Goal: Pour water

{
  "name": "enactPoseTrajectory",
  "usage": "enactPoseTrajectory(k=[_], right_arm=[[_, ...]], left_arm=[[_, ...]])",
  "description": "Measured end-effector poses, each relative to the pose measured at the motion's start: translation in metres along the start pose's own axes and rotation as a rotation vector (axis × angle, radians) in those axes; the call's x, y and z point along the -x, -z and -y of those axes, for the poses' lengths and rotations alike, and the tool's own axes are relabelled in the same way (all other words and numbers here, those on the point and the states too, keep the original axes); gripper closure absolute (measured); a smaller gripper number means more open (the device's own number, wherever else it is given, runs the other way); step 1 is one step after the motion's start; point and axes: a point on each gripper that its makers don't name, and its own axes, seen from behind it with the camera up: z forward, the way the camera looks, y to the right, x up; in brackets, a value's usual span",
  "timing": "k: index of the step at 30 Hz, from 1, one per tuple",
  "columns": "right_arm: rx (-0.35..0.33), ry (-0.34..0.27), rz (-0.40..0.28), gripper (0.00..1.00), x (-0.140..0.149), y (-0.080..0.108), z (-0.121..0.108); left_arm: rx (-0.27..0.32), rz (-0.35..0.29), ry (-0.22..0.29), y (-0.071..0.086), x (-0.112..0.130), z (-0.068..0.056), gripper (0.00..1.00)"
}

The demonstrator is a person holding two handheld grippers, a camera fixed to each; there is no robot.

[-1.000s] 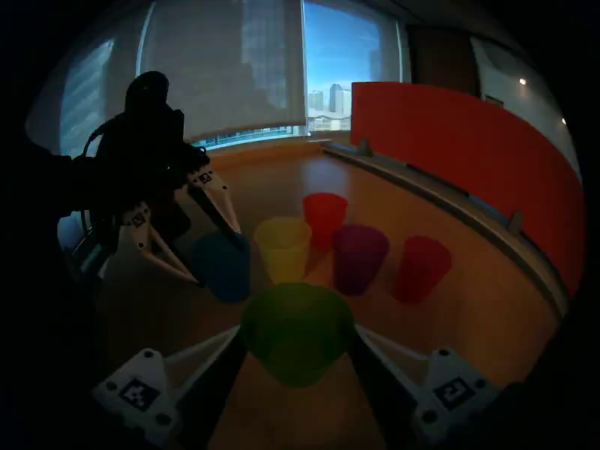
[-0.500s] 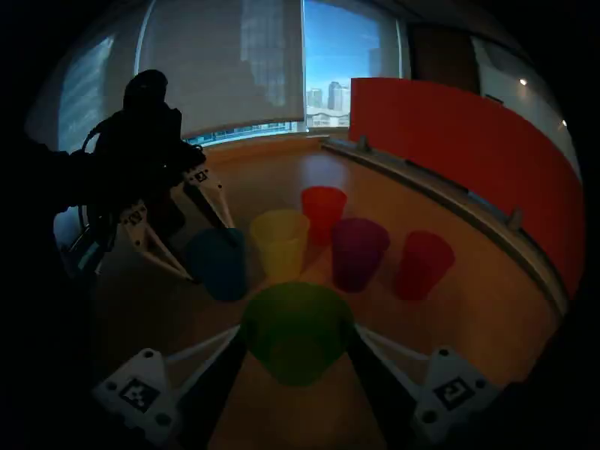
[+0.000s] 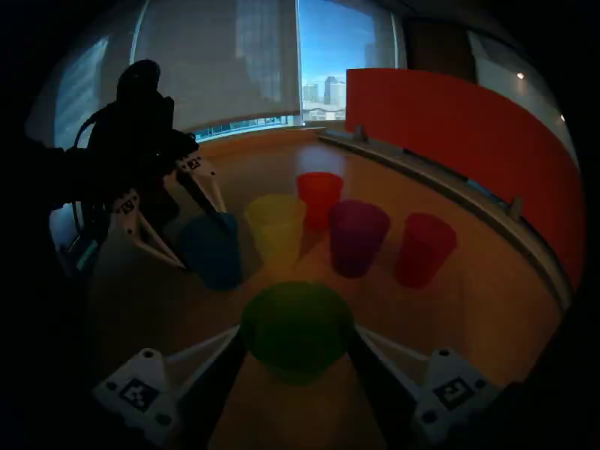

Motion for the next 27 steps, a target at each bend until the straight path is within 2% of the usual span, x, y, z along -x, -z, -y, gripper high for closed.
enactPoseTrajectory(k=[15, 27], right_arm=[[0.008, -0.002, -0.002, 0.08, 0.005, 0.002, 0.001], [0.027, -0.034, -0.005, 0.00, 0.012, 0.011, 0.001]], left_arm=[[-0.005, 0.010, 0.011, 0.002, 0.005, 0.001, 0.13], [-0.028, 0.016, 0.032, 0.009, 0.014, 0.004, 0.14]])
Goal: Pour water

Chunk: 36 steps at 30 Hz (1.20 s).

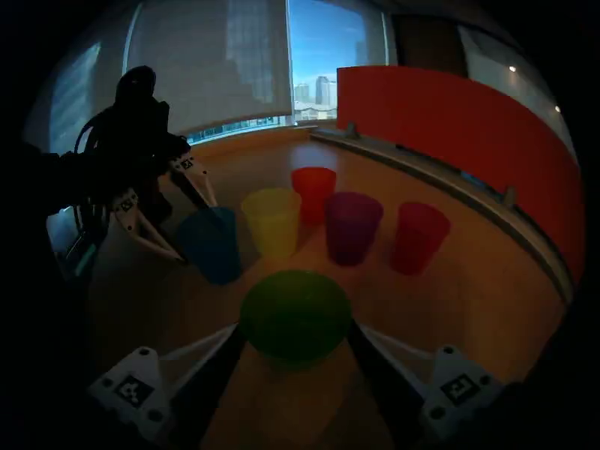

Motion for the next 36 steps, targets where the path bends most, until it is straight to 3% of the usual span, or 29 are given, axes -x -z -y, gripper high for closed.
enactPoseTrajectory(k=[9, 16, 18, 28, 36], right_arm=[[0.040, -0.016, -0.006, 0.00, 0.012, 0.023, 0.001], [0.093, -0.041, -0.028, 0.00, 0.016, 0.047, 0.001], [0.115, -0.050, -0.034, 0.00, 0.017, 0.055, -0.001], [0.254, -0.118, -0.131, 0.00, 0.005, 0.101, -0.012], [0.428, -0.170, -0.257, 0.00, -0.012, 0.139, -0.034]], left_arm=[[-0.054, -0.014, 0.057, 0.022, 0.007, 0.007, 0.12], [-0.132, -0.060, 0.113, 0.048, 0.006, 0.017, 0.09], [-0.158, -0.075, 0.131, 0.056, 0.005, 0.020, 0.03], [-0.339, -0.199, 0.202, 0.102, -0.009, 0.046, 0.01], [-0.512, -0.341, 0.269, 0.140, -0.026, 0.071, 0.01]])
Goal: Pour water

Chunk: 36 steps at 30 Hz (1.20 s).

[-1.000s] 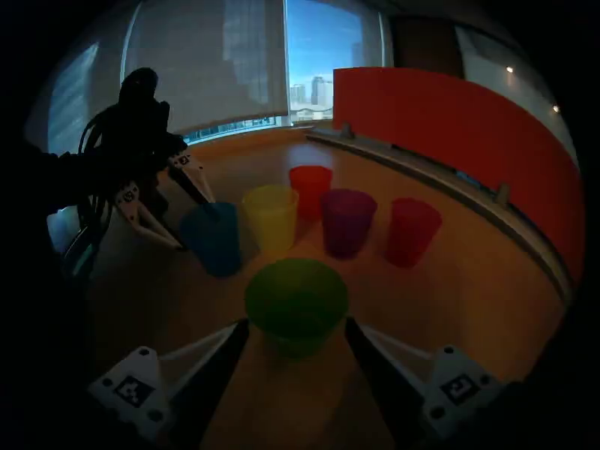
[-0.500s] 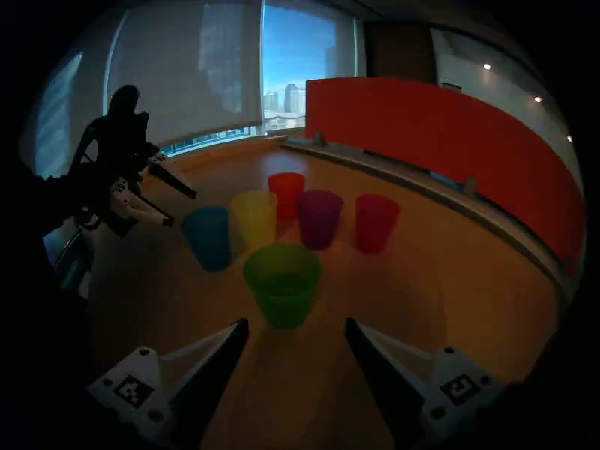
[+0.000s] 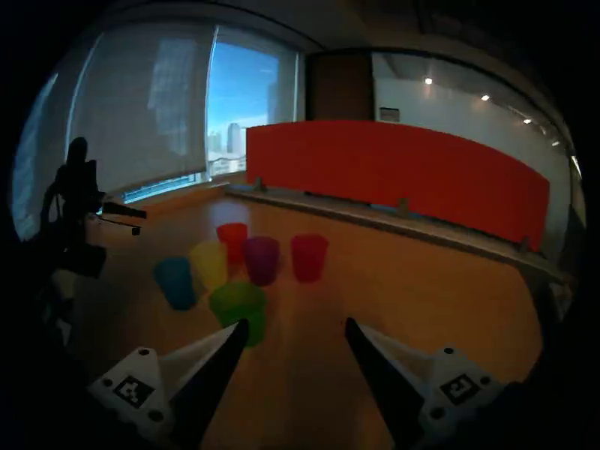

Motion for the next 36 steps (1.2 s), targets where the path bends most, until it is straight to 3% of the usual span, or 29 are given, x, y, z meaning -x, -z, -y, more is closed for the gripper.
enactPoseTrajectory(k=[6, 9, 15, 24, 30, 36], right_arm=[[0.140, -0.013, -0.080, 0.00, -0.015, 0.013, -0.024], [0.202, -0.023, -0.120, 0.00, -0.024, 0.018, -0.033], [0.278, -0.031, -0.211, 0.00, -0.044, 0.026, -0.040], [0.392, -0.056, -0.325, 0.01, -0.067, 0.041, -0.060], [0.435, -0.071, -0.369, 0.00, -0.075, 0.047, -0.066], [0.456, -0.085, -0.388, 0.00, -0.079, 0.049, -0.071]], left_arm=[[-0.116, -0.119, 0.026, 0.014, -0.032, 0.016, 0.01], [-0.171, -0.165, 0.016, 0.022, -0.044, 0.022, 0.01], [-0.266, -0.212, -0.009, 0.029, -0.054, 0.029, 0.01], [-0.311, -0.274, 0.103, 0.030, -0.057, 0.035, 0.01], [-0.357, -0.319, 0.122, 0.034, -0.064, 0.045, 0.01], [-0.371, -0.354, 0.115, 0.034, -0.071, 0.039, 0.01]])
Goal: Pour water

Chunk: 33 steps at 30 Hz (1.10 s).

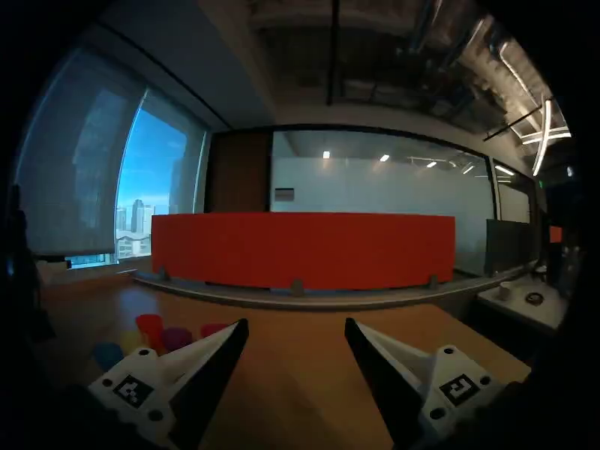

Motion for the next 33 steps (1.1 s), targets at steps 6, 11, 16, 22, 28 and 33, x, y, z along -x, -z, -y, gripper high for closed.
enactPoseTrajectory(k=[6, 11, 16, 22, 28, 33], right_arm=[[0.006, -0.013, -0.012, 0.01, -0.004, 0.000, -0.005], [0.024, -0.036, -0.004, 0.01, -0.001, 0.000, -0.013], [0.032, -0.044, -0.003, 0.01, -0.001, 0.003, -0.018], [0.049, -0.032, 0.005, 0.01, 0.001, 0.004, -0.022], [0.063, -0.030, 0.010, 0.01, 0.002, 0.006, -0.024], [0.068, -0.046, 0.008, 0.01, -0.001, 0.007, -0.022]], left_arm=[[-0.018, -0.029, -0.003, -0.001, 0.000, -0.002, 0.01], [-0.015, -0.038, -0.016, -0.001, 0.006, -0.008, 0.01], [-0.013, -0.042, -0.018, -0.001, 0.014, -0.012, 0.01], [-0.021, -0.042, -0.018, -0.004, 0.031, -0.010, 0.01], [-0.021, -0.028, -0.028, -0.009, 0.049, -0.010, 0.01], [-0.022, -0.027, -0.029, -0.014, 0.059, -0.008, 0.01]])
